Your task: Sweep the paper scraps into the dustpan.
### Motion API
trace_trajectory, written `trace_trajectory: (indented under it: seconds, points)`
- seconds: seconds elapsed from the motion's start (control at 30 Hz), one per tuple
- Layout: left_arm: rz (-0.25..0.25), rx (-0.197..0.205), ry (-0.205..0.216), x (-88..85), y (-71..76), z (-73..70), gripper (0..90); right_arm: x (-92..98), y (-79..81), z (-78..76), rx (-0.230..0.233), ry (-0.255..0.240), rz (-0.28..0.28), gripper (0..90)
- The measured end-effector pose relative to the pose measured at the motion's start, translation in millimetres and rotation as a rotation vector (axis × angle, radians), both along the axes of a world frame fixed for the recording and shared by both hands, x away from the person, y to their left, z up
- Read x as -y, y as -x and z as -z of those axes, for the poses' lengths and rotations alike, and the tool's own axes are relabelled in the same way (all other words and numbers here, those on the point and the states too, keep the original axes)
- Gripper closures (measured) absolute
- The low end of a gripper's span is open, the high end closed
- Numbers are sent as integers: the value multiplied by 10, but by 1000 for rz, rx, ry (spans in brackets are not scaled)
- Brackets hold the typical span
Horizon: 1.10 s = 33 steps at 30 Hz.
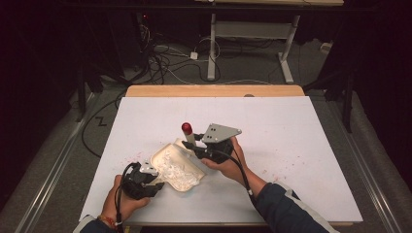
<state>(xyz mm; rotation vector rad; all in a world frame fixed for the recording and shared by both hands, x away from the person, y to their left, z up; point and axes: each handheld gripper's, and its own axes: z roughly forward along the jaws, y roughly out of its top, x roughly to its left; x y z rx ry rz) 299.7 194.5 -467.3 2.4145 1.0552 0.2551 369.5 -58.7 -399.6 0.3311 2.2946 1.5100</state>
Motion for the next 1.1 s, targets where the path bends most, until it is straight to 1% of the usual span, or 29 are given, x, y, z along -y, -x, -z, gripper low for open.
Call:
trace_trajectory:
  seconds: [0.07,0.13,0.2,0.27,0.37,0.43,0.5,0.57,0.6,0.73,0.83,0.9,0.97,1.0,1.1]
  points:
    - [-2,0,1,2,-2,3,635,2,77,-53,-13,-13,-41,705]
    - [-9,-1,5,8,-4,7,635,24,143,-127,-2,-23,-56,704]
    - [-9,3,1,12,-9,8,635,60,193,-201,34,-33,-40,704]
    - [-10,2,1,15,-11,8,635,115,215,-257,45,-45,-41,704]
    - [-12,1,-1,20,-12,9,635,230,241,-314,36,-58,-34,704]
    - [-13,2,-2,22,-9,11,635,345,268,-344,32,-67,-33,704]
    - [-16,0,-3,26,-10,16,635,479,301,-363,15,-72,-29,704]
    - [-17,0,-4,28,-11,19,635,613,347,-368,0,-67,-28,704]
    - [-17,-1,-4,29,-11,19,635,685,386,-366,-7,-52,-25,704]
    - [-21,1,-7,39,-5,16,635,879,510,-349,-27,-5,-29,704]
    - [-23,1,-9,47,-6,15,635,996,579,-305,-72,16,-40,704]
    - [-24,3,-13,57,-9,13,635,1027,619,-256,-97,29,-55,704]
    - [-27,5,-12,66,-8,13,635,1021,653,-215,-112,40,-68,704]
    - [-27,6,-14,71,-8,12,635,1008,666,-199,-123,37,-78,704]
    - [-25,5,-17,74,-9,11,635,932,668,-159,-127,24,-94,704]
